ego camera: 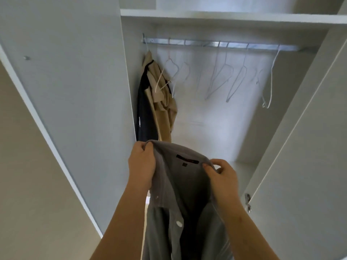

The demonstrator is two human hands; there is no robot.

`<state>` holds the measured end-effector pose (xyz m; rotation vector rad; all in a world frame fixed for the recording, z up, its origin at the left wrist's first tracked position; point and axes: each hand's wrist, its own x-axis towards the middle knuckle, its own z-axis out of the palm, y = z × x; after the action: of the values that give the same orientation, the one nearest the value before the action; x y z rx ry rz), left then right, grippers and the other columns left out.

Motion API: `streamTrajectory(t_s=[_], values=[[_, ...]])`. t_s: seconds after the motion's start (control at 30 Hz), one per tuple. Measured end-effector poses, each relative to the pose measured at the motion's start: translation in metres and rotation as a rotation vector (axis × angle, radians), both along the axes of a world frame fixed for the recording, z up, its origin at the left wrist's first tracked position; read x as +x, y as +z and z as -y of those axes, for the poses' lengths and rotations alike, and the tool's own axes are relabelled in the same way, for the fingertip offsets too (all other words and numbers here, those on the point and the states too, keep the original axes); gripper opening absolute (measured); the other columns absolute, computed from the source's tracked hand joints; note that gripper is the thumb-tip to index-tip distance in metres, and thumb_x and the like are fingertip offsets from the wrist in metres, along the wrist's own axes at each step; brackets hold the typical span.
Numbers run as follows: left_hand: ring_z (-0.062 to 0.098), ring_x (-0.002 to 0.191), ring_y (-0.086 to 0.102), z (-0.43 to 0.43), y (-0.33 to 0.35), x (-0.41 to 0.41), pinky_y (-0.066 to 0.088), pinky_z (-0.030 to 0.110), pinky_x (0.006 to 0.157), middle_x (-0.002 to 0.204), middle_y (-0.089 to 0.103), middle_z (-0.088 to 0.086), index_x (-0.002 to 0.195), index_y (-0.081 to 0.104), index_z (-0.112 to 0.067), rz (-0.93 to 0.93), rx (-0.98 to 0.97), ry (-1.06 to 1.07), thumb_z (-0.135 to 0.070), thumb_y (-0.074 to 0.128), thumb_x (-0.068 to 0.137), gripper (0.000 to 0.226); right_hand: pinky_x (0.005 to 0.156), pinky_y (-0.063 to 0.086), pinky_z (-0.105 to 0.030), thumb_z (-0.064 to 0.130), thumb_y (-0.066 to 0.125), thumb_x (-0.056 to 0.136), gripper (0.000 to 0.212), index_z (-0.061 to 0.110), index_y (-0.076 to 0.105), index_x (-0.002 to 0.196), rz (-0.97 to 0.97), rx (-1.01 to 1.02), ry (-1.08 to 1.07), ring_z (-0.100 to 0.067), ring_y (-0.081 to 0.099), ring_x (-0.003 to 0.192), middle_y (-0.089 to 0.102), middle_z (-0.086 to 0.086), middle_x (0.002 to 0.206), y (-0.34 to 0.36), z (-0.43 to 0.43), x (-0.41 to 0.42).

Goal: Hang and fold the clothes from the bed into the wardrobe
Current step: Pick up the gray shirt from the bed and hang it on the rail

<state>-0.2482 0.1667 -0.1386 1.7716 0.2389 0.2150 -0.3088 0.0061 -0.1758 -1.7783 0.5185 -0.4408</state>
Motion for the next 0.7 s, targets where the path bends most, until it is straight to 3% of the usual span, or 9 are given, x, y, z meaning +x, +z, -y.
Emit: streamTrajectory(t_s=[0.13,0.23,0.3,0.37,0.53,0.7], values=[[0.035,0.11,0.054,-0.003,-0.001,0.061,0.043,0.046,0.097,0.106,0.058,0.014,0.115,0.053,-0.003,-0.03,-0.089,-0.003,-0.022,0.043,0.098,0.027,0.089,0.047,-0.03,0.029,0.057,0.092,0.011,0.021,0.059,0.099,-0.037,0.008,0.022,-0.016,0.058,0.084,0.062,-0.001,0.093,-0.008,-0.008,0.06],[0.031,0.106,0.053,-0.001,-0.002,0.094,0.043,0.046,0.098,0.108,0.055,0.014,0.117,0.051,-0.005,-0.056,-0.169,0.024,-0.026,0.04,0.099,0.03,0.08,0.046,-0.019,0.027,0.056,0.092,0.006,0.024,0.058,0.097,-0.026,-0.023,0.043,-0.01,0.055,0.074,0.059,0.006,0.084,-0.011,-0.009,0.097],[0.025,0.097,0.053,0.0,-0.002,0.117,0.045,0.041,0.092,0.098,0.053,0.006,0.111,0.051,-0.009,-0.026,-0.183,0.05,-0.028,0.039,0.099,0.025,0.073,0.044,-0.014,0.022,0.056,0.092,0.005,0.021,0.058,0.096,-0.017,-0.029,0.089,-0.008,0.055,0.07,0.059,0.005,0.082,-0.011,-0.009,0.127],[0.018,0.086,0.052,-0.001,-0.001,0.142,0.045,0.04,0.088,0.09,0.052,0.001,0.103,0.051,-0.014,0.005,-0.199,0.085,-0.029,0.04,0.099,0.019,0.077,0.045,-0.019,0.019,0.057,0.092,0.003,0.021,0.058,0.093,-0.026,-0.014,0.143,-0.009,0.055,0.068,0.059,0.001,0.083,-0.011,-0.009,0.159],[0.014,0.077,0.052,0.005,0.009,0.211,0.047,0.031,0.07,0.082,0.054,-0.001,0.08,0.049,-0.024,0.141,-0.243,0.186,-0.027,0.042,0.098,0.02,0.065,0.046,-0.018,0.01,0.059,0.088,0.026,0.031,0.055,0.073,-0.032,0.017,0.311,-0.011,0.054,0.066,0.059,0.0,0.071,-0.004,-0.008,0.248],[0.026,0.086,0.058,0.025,0.03,0.283,0.052,0.044,0.081,0.086,0.057,0.005,0.077,0.051,-0.024,0.161,-0.332,0.26,-0.03,0.043,0.097,0.022,0.06,0.047,-0.019,0.008,0.055,0.089,0.016,0.022,0.056,0.096,-0.027,0.039,0.439,-0.019,0.056,0.073,0.06,-0.012,0.091,0.013,0.01,0.335]])
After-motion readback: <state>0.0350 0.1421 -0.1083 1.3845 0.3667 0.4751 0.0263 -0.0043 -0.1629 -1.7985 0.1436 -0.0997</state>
